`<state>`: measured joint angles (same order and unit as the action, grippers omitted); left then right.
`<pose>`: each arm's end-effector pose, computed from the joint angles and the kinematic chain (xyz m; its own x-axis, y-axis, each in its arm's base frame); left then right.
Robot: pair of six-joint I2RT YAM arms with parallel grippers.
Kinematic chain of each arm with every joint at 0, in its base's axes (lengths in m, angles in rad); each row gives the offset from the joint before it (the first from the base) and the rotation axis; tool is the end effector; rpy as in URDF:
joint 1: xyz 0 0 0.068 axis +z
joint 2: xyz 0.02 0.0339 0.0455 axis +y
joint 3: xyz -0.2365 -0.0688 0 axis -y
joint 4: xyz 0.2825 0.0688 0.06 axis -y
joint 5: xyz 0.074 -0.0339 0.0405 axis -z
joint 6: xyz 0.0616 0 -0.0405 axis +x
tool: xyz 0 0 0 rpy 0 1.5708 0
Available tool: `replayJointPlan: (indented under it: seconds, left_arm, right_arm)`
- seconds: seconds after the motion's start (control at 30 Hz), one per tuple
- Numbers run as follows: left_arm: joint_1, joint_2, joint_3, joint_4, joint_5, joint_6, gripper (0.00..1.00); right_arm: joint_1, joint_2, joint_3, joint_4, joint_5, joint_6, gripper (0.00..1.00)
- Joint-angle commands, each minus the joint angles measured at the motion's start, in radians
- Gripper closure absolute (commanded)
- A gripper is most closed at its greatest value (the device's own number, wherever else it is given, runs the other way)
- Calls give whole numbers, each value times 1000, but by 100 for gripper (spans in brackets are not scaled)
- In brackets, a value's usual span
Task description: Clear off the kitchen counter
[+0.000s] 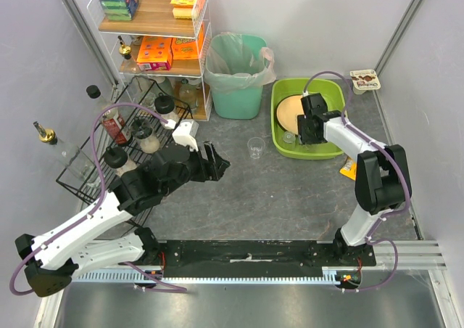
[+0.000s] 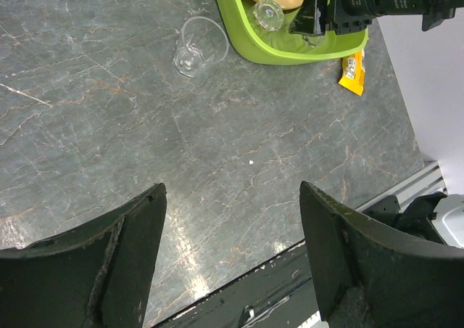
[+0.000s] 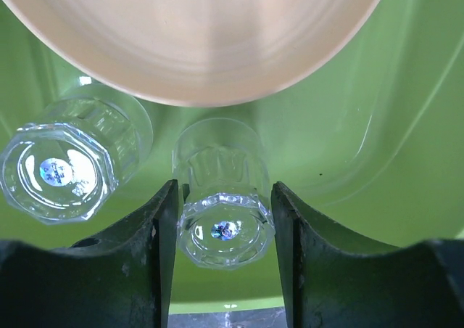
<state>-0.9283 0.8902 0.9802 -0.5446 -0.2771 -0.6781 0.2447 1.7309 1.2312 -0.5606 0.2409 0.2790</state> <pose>0.1734 -0.2036 0.3239 -0.5956 -0.2112 -0.7750 0.3200 0.8226 -0.4701 0.3914 0.0826 0.1475 -0.8474 0.0640 -0.5270 0.1157 0.9911 -0.0655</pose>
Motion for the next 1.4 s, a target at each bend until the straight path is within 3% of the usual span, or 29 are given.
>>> replayJointPlan:
  seconds: [0.0,0.17,0.4,0.63,0.8,1.03,1.1,1.37]
  left_arm:
    - [6,-8,-2,17,15,40,20]
    - [8,4,6,15,19,43,18]
    - [9,49,25,40,38,52,14]
    - [32,199,55,126,56,19,11]
    - [109,364,77,224,102,-61,11]
    - [128,604,138,373,66,-135,21]
    - [128,676,162,394,43,-135,32]
    - [131,871,206,471,16,-139,37]
  right_arm:
    - [1,-5,-33,28,-15,-3,42]
    - [2,-62,-42,31,6,-1,15]
    - [2,-212,-27,-7,43,9,2]
    - [1,-410,-59,-48,-47,26,2]
    - [4,-523,-105,-81,-143,57,12]
    - [2,-668,-162,-107,-196,72,14]
    - [2,-689,-173,-111,-199,75,14]
    - [2,-734,-285,-104,-203,92,16]
